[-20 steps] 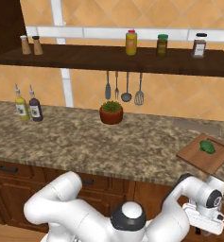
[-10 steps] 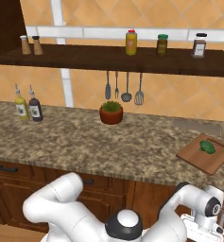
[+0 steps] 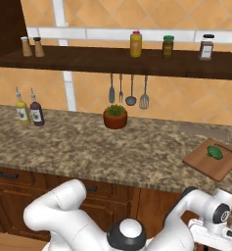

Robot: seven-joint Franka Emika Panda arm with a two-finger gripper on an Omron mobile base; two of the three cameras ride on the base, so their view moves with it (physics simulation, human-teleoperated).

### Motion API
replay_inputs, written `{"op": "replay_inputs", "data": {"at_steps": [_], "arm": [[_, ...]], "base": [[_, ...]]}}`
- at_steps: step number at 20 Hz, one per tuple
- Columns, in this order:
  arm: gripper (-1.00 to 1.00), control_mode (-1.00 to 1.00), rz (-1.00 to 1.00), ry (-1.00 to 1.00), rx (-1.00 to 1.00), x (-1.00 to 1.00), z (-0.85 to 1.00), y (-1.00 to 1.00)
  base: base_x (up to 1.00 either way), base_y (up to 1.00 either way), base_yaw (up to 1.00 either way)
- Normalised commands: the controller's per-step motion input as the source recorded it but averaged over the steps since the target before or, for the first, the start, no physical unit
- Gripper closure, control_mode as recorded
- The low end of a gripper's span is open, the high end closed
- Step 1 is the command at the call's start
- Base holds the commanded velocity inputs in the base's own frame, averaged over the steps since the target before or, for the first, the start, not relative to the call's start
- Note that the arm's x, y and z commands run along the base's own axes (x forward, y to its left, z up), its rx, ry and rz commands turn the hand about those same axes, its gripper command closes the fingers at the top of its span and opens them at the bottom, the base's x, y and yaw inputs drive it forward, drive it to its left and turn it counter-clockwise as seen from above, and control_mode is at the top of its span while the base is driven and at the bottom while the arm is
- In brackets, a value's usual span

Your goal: Place the appropriate cutting tool for cutting the broccoli skin on the cutting board.

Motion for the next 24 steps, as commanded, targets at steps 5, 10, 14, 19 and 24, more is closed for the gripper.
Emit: {"op": "replay_inputs", "data": {"at_steps": [5,10,14,19,24], "arm": [[-1.0,-1.0,0.0,-0.24,-0.01,0.57,-0.05,-0.15],[-1.0,-1.0,0.0,-0.21,-0.07,0.23,-0.42,-0.02],[-1.0,-1.0,0.0,0.0,-0.07,0.06,-0.47,-0.06],[-1.0,-1.0,0.0,0.0,-0.02,-0.29,-0.37,0.23],[-1.0,-1.0,0.0,0.0,0.0,-0.51,-0.38,0.46]], "base": [[0.0,0.0,0.0],[0.0,0.0,0.0],[0.0,0.0,0.0],[0.0,0.0,0.0],[0.0,0.0,0.0]]}}
